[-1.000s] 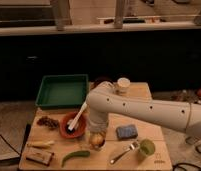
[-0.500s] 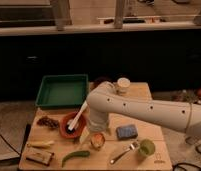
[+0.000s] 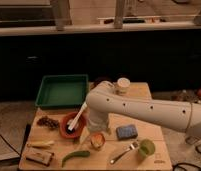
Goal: Place apple in metal cup
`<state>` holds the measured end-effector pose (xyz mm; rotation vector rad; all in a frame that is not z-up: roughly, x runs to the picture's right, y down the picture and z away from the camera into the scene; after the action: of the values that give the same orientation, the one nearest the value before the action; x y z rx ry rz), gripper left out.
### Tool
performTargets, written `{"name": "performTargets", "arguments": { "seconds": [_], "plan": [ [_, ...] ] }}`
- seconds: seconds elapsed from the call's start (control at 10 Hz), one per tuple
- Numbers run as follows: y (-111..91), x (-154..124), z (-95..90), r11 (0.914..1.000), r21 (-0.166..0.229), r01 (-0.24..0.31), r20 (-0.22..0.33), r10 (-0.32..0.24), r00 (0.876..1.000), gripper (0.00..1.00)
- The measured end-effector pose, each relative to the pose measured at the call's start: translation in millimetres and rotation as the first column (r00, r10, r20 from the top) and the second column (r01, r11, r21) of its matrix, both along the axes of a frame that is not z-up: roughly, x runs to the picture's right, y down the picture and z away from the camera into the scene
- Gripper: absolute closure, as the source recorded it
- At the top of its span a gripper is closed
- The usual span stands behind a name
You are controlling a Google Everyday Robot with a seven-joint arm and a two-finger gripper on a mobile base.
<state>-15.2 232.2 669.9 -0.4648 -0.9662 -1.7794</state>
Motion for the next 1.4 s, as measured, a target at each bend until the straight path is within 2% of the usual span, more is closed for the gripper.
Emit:
{"name": "performTargets", "arguments": {
  "seconds": [0.6,1.0,1.4],
  "plan": [
    [-12.6,1.2,-5.2,0.9989,0.047,-0.005,0.012,0.005,1.000,0.20],
    [-31.0,2.7,-5.5,0.9954,0.089,-0.034,0.032,0.032,0.999,0.20],
    [-31.7,3.4,-5.7,0.9951,0.092,-0.036,0.033,0.033,0.999,0.20]
  ]
}}
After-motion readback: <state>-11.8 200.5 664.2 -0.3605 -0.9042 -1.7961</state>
